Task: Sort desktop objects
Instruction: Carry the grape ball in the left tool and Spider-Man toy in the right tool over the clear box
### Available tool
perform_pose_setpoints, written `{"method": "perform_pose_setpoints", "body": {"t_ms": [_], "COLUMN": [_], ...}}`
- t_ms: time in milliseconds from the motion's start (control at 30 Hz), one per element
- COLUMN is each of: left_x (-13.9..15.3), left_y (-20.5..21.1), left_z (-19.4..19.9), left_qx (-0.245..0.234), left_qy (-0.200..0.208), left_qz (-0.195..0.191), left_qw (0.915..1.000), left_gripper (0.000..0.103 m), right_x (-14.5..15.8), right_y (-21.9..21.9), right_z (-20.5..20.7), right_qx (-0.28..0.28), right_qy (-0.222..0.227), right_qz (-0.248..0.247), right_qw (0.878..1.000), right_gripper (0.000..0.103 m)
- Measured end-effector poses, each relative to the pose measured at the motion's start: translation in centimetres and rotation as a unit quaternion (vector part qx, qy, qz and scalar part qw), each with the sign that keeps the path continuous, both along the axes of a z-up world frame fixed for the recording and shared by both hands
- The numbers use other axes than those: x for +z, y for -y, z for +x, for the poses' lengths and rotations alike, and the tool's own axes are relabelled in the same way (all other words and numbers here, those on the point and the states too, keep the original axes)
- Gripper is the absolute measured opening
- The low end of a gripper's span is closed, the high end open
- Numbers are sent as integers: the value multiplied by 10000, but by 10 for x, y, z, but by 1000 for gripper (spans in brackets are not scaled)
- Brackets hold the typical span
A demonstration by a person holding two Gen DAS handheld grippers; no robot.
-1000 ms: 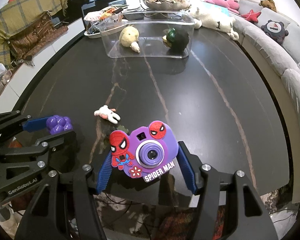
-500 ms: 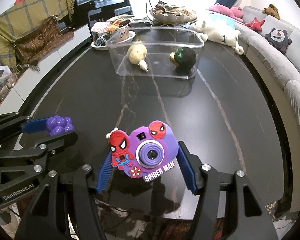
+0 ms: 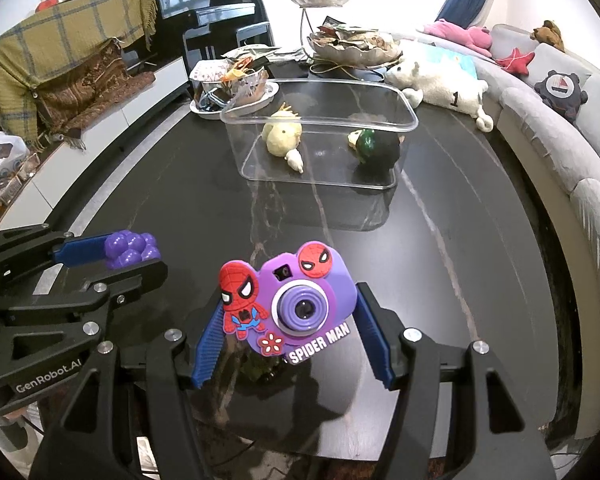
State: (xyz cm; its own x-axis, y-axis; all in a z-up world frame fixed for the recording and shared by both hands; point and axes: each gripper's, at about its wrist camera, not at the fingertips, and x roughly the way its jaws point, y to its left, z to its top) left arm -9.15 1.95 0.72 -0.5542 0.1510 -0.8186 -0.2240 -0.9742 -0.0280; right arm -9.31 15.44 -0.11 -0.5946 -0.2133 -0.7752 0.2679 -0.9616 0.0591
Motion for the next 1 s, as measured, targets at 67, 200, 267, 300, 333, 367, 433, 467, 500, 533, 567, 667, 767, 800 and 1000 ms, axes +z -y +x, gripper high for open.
{"method": "perform_pose_setpoints", "body": {"t_ms": [67, 200, 267, 300, 333, 367, 433, 467, 500, 533, 567, 667, 767, 800, 1000], "left_x": [0, 1, 1, 1, 2, 2, 3, 4, 5, 5, 6, 10, 15, 16, 23], "left_y": [1, 2, 2, 2, 2, 2, 2, 2, 3, 3, 3, 4, 5, 5, 3], "left_z": [-2, -6, -8, -10, -12, -13, -15, -17, -19, -21, -23, -29, -35, -38, -51], "left_qx": [23, 60, 47, 40, 34, 31, 31, 36, 45, 54, 61, 80, 90, 92, 97], "left_qy": [14, 15, 12, 15, 20, 24, 14, 11, 11, 11, 7, -31, -81, -95, -110], "left_qz": [19, 23, 21, 21, 25, 29, 27, 28, 34, 41, 46, 42, 39, 35, 27], "left_qw": [10000, 10000, 10000, 10000, 10000, 10000, 10000, 10000, 10000, 10000, 10000, 10000, 9999, 9999, 9999], "left_gripper": [38, 38, 38, 38, 38, 38, 38, 38, 38, 38, 38, 38, 37, 38, 37], "right_x": [1, 2, 3, 4, 4, 5, 6, 7, 8, 9, 10, 14, 18, 19, 25], "right_y": [0, 0, 1, 1, 1, 1, 1, 2, 2, 2, 3, 4, 4, 4, 3], "right_z": [-2, -5, -8, -9, -10, -11, -14, -15, -17, -19, -21, -27, -33, -35, -46], "right_qx": [-9, -35, -58, -71, -77, -78, -74, -71, -67, -61, -53, -31, -12, -12, -15], "right_qy": [-1, -3, -10, -14, -17, -18, -22, -25, -29, -34, -42, -64, -104, -118, -190], "right_qz": [-8, -22, -6, 3, 12, 18, 30, 40, 50, 57, 61, 78, 90, 87, 70], "right_qw": [10000, 10000, 10000, 10000, 10000, 10000, 10000, 10000, 10000, 10000, 10000, 9999, 9999, 9999, 9998], "right_gripper": [58, 58, 58, 58, 58, 58, 57, 57, 57, 57, 57, 57, 57, 57, 57]}}
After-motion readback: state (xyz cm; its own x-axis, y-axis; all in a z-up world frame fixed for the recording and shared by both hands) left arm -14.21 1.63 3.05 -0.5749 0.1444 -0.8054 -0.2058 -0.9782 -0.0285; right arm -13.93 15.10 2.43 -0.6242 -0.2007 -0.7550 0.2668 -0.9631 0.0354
